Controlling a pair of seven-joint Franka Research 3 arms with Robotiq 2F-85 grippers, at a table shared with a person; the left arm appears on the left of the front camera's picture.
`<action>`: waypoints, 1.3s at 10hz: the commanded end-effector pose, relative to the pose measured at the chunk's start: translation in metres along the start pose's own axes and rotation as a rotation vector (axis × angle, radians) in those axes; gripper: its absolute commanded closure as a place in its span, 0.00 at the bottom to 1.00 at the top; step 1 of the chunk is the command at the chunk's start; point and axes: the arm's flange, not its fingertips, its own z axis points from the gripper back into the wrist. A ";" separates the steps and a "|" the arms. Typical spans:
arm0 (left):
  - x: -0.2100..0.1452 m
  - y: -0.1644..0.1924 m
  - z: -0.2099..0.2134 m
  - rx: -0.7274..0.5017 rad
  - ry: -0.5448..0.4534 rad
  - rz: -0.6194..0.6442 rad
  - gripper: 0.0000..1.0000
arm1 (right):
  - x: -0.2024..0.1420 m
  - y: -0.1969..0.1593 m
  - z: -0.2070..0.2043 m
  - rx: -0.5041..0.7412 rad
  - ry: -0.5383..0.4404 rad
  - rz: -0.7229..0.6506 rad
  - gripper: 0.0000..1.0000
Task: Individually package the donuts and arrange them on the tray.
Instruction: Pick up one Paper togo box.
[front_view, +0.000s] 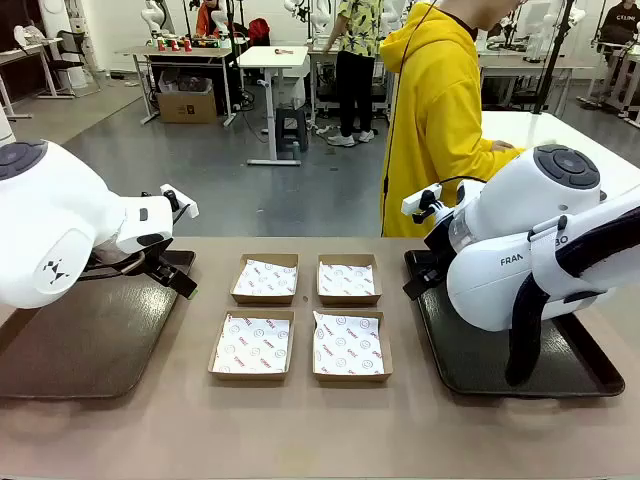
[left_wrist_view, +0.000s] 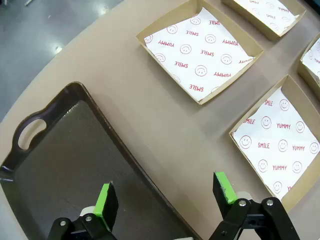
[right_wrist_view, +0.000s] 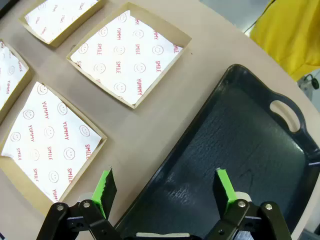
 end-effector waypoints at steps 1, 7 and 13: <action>0.000 0.000 0.000 0.000 -0.001 0.000 0.00 | 0.000 0.000 0.000 0.000 0.000 0.000 0.00; 0.000 0.000 0.000 0.000 -0.001 0.000 0.00 | 0.000 0.000 0.000 0.000 0.000 0.000 0.00; 0.000 0.000 0.000 0.000 0.000 0.000 0.00 | 0.000 0.000 0.000 0.000 0.000 0.000 0.00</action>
